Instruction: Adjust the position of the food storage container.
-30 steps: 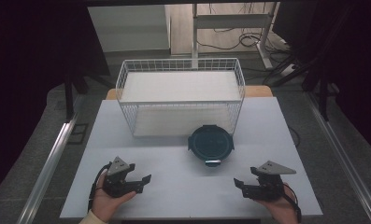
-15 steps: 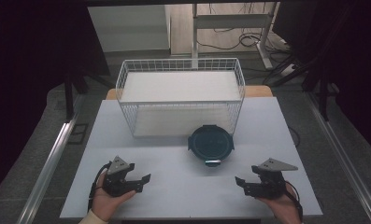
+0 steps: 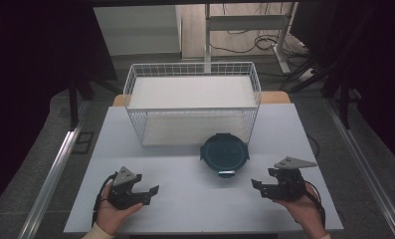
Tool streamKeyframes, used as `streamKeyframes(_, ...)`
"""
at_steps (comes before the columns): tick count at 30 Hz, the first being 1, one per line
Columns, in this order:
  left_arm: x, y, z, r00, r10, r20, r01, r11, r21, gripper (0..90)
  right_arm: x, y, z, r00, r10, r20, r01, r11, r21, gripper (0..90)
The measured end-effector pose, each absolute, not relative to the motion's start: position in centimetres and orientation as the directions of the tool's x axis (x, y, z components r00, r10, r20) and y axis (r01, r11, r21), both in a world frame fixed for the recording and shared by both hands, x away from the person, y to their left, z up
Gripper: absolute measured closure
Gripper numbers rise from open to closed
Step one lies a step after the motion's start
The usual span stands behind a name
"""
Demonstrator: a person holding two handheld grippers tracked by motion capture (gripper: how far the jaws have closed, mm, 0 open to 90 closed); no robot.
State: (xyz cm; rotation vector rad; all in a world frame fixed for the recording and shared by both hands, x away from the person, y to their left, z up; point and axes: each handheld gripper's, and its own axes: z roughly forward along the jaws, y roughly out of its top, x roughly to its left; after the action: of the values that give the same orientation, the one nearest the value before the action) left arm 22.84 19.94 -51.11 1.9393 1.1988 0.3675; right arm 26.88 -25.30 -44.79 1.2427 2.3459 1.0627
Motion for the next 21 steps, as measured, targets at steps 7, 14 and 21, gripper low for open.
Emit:
streamKeyframes(7,22.8,19.7,-51.2,0.507,0.847,-0.160,0.613,-0.224,0.758,21.9,28.6,-24.5,-43.2,-0.601,0.796,0.077,0.582,0.370,0.724,30.6)
streamKeyframes(14,22.8,19.8,-51.2,0.507,0.847,-0.161,0.613,-0.223,0.758,22.0,30.0,-23.6,-42.5,-0.594,0.802,0.069,0.585,0.371,0.721,35.1)
streamKeyframes(21,22.8,19.8,-51.1,0.517,0.842,-0.156,0.607,-0.232,0.760,21.7,32.1,-22.5,-41.6,-0.602,0.797,0.050,0.582,0.395,0.711,45.4)
